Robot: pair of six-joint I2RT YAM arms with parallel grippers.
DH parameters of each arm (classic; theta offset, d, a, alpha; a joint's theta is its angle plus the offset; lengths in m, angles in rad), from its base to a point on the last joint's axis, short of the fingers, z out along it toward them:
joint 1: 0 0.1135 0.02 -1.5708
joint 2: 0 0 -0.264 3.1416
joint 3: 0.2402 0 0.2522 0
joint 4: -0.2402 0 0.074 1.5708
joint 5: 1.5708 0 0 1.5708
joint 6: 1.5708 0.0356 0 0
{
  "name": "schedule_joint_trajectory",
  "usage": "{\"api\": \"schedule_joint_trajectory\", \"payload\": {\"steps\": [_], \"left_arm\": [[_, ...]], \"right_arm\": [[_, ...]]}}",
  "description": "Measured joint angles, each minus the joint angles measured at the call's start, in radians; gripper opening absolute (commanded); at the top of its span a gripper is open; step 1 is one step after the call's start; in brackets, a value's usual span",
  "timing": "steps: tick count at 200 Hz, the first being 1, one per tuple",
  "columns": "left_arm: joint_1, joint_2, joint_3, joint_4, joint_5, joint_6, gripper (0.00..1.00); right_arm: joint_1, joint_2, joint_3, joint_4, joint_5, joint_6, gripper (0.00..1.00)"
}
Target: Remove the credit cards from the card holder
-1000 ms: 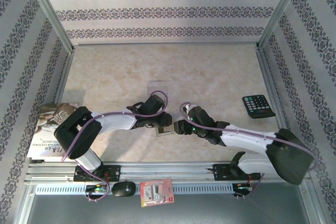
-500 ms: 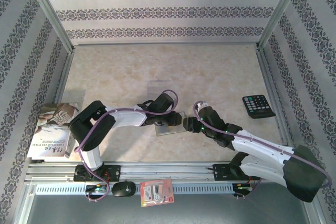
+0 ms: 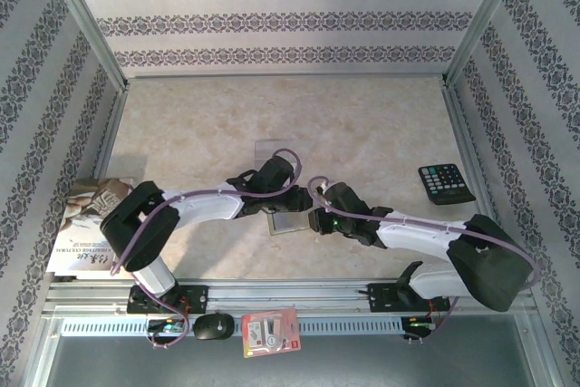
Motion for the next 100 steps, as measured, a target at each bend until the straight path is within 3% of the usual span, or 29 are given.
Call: {"api": "schedule_joint_trajectory", "payload": {"steps": [43, 82, 100], "left_arm": [[0.023, -0.138, -0.079, -0.037, -0.066, 0.008, 0.50], [0.061, -0.273, -0.180, -0.129, -0.156, 0.016, 0.58], [0.096, -0.354, -0.222, -0.171, -0.194, 0.015, 0.60]], "right_arm": [[-0.026, 0.100, 0.043, 0.001, 0.034, 0.028, 0.20], [-0.007, 0.111, 0.058, 0.020, 0.037, 0.034, 0.46], [0.024, 0.092, 0.066, 0.002, 0.038, -0.003, 0.50]]}}
